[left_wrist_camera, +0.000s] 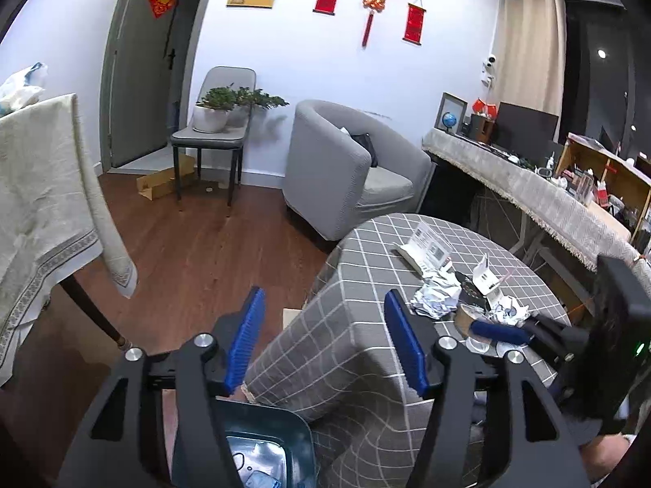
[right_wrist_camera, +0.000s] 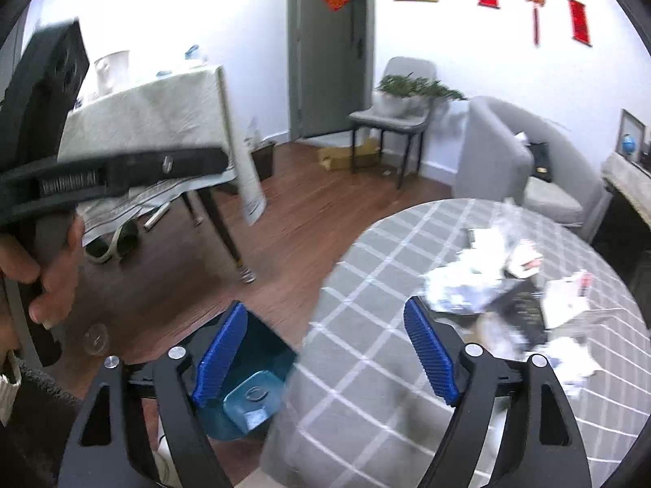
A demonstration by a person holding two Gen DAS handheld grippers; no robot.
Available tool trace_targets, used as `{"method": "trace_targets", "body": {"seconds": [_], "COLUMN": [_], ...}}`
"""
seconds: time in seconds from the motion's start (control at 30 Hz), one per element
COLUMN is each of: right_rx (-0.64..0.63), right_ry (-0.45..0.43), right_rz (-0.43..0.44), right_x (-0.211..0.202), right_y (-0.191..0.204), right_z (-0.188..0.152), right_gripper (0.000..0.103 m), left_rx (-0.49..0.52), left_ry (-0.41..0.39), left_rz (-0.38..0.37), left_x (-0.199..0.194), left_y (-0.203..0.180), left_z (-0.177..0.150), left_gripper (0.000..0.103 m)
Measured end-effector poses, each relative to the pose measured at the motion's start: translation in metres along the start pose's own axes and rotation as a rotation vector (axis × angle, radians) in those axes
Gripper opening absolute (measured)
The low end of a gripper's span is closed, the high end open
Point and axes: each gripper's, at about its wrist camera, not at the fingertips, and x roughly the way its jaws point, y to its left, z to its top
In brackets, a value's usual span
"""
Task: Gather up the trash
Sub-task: 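Move the right gripper back to the table and grasp crumpled white paper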
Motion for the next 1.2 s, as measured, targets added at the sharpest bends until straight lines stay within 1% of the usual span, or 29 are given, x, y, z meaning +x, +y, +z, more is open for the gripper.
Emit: {"method": "trace_targets", "body": {"seconds": [0.17, 0.37, 0.47, 0.6, 0.73, 0.87, 0.93, 1.0, 1.03, 1.07, 1.2], "right_rx": [0.042, 0.063, 0.100, 0.129, 0.173, 0.256, 0.264, 0.261, 0.264, 0.281, 0.322], "right_ry": [-0.044, -0.072, -0.077, -0.065, -0.034, 0.005, 0.021, 0.036, 0.043, 0.057, 0.089], "right_rz": [-0.063, -0.147, -0.165, -0.201, -0.203, -0.142, -0.131, -0.137, -0.138, -0.132, -0.126], "right_x": [-0.019, -0.035, -0.042, -0.043, -0.040, -0.033, -0.029, -0.026, -0.024, -0.023, -0.021], "right_y": [-0.031, -0.062, -0.076, -0.093, -0.109, -0.125, -0.127, -0.128, -0.129, -0.133, -0.144], "right_z": [-0.005, -0.013, -0.019, -0.025, -0.032, -0.040, -0.039, -0.039, -0.040, -0.041, -0.047], "right_gripper": [0.088, 0.090, 0.091, 0.091, 0.091, 0.091, 0.091, 0.086, 0.079, 0.076, 0.071], "left_rx": [0.015, 0.042, 0.050, 0.061, 0.086, 0.111, 0.119, 0.129, 0.129, 0.126, 0.126], "left_ry": [0.013, 0.043, 0.055, 0.074, 0.090, 0.104, 0.104, 0.095, 0.091, 0.090, 0.091], "left_rz": [-0.017, -0.035, -0.050, -0.068, -0.090, -0.102, -0.112, -0.120, -0.127, -0.133, -0.148], "left_x": [0.013, 0.030, 0.037, 0.048, 0.056, 0.063, 0.065, 0.066, 0.067, 0.067, 0.071], "left_y": [-0.020, -0.042, -0.050, -0.063, -0.078, -0.090, -0.095, -0.100, -0.102, -0.103, -0.110], "left_z": [-0.003, -0.009, -0.011, -0.014, -0.019, -0.023, -0.024, -0.024, -0.024, -0.024, -0.025], "left_gripper": [0.071, 0.077, 0.080, 0.081, 0.083, 0.084, 0.085, 0.086, 0.087, 0.087, 0.087]}}
